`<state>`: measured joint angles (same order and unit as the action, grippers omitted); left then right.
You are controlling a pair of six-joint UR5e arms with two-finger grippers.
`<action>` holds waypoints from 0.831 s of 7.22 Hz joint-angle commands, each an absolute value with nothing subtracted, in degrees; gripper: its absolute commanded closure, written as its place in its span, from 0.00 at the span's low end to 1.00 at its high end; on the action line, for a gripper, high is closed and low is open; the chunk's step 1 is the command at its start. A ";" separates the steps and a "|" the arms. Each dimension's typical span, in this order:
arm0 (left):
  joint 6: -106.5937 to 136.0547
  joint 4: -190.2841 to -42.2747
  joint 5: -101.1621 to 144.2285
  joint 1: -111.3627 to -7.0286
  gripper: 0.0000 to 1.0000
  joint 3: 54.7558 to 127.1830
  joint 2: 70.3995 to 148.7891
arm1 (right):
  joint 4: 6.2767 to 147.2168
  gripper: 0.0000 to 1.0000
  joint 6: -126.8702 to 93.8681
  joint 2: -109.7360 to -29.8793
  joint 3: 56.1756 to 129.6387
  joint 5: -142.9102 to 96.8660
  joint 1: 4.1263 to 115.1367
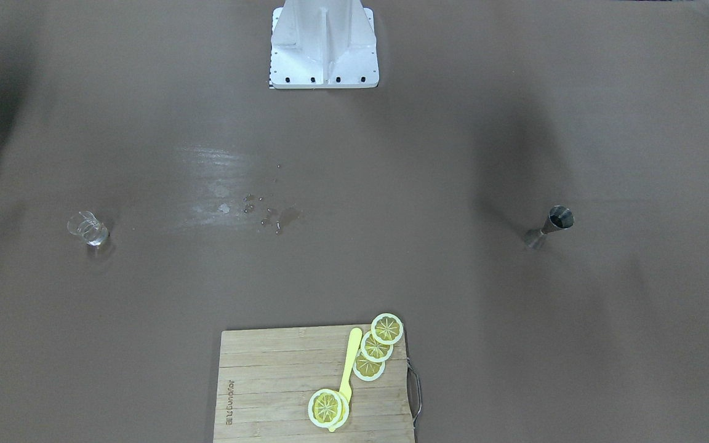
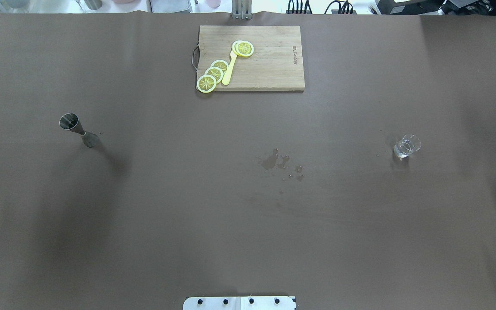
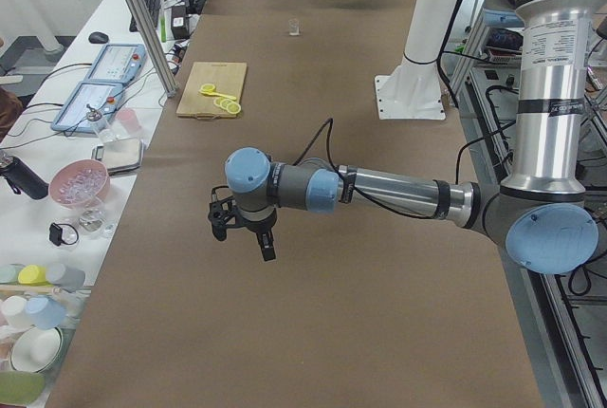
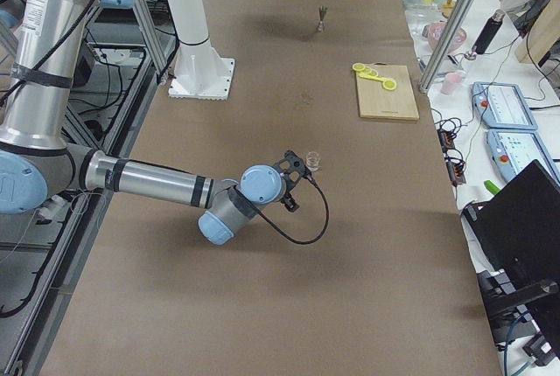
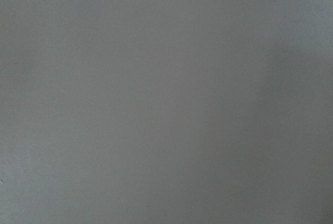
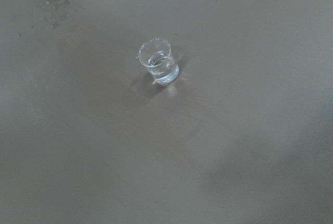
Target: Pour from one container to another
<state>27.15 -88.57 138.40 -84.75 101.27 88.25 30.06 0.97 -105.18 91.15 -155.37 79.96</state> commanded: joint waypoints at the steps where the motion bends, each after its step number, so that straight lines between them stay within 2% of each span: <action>1: 39.99 -88.77 137.99 -79.57 0.01 108.34 87.88 | 19.55 0.00 3.23 -102.15 83.88 -155.30 79.81; 3: 55.13 -88.77 137.73 -73.68 0.01 115.11 88.50 | 18.46 0.00 6.67 -96.19 78.07 -155.04 79.37; 6: 65.52 -89.99 137.64 -68.23 0.01 119.52 89.90 | 11.56 0.00 6.94 -93.35 77.00 -148.40 72.54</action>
<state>60.38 -89.07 137.73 -70.94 117.73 89.01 16.04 6.73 -94.48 77.80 -152.19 76.04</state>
